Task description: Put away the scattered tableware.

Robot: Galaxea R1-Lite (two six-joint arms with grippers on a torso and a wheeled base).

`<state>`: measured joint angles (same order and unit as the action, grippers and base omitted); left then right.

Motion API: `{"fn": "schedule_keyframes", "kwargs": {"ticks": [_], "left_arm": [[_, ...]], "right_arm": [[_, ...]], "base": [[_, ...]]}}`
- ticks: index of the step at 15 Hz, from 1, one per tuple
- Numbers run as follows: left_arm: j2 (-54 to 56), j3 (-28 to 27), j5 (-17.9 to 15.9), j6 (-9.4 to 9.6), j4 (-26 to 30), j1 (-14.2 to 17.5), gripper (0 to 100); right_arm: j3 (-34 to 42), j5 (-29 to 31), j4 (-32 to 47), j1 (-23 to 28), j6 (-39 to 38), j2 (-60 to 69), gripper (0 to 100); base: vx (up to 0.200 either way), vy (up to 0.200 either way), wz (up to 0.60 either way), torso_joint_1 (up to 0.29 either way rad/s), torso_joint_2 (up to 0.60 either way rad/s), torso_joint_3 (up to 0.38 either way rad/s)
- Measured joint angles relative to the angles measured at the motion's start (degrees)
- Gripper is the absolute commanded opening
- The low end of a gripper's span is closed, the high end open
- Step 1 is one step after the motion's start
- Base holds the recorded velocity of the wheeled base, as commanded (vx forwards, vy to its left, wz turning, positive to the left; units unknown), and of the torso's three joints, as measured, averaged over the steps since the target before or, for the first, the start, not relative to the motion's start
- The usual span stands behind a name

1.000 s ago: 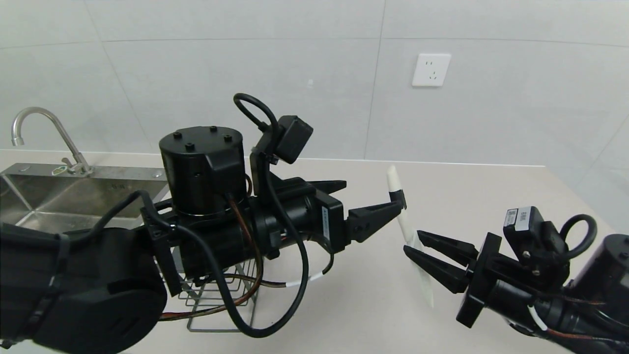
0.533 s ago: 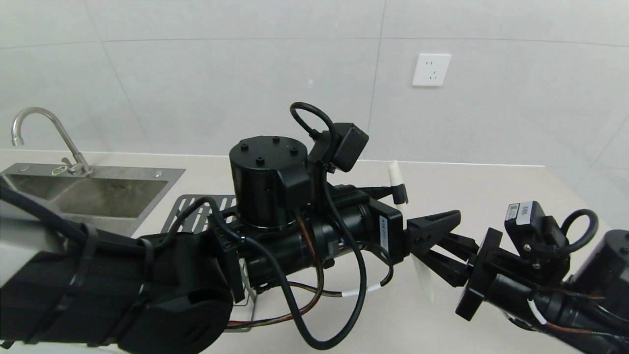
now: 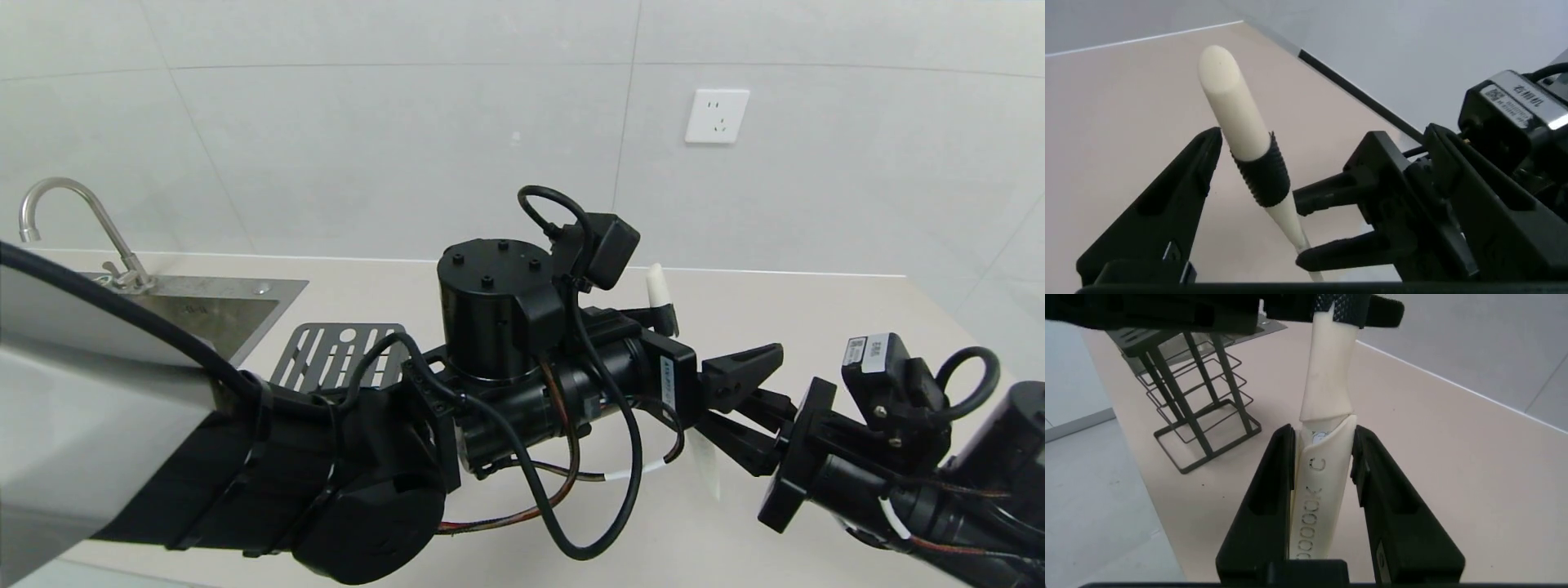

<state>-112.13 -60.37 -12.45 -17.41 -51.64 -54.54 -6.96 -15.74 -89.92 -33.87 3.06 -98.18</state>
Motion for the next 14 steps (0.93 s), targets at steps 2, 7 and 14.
{"fn": "schedule_keyframes", "kwargs": {"ticks": [2,7,14], "left_arm": [[-0.4,-0.4,0.0,-0.05,0.0,-0.1,0],[-1.2,-0.9,0.0,0.12,-1.3,-0.3,0],[-1.4,-0.9,0.5,0.01,-2.9,-1.2,0]], "right_arm": [[0.0,0.0,0.0,0.0,0.0,0.0,0],[0.0,-0.1,-0.1,-0.1,0.0,0.2,0],[-0.2,-0.3,0.0,-0.1,-0.3,1.6,100]], "base": [[0.000,0.000,0.00,0.000,0.00,0.000],[0.000,0.000,0.00,0.000,0.00,0.000],[0.000,0.000,0.00,0.000,0.00,0.000]]}}
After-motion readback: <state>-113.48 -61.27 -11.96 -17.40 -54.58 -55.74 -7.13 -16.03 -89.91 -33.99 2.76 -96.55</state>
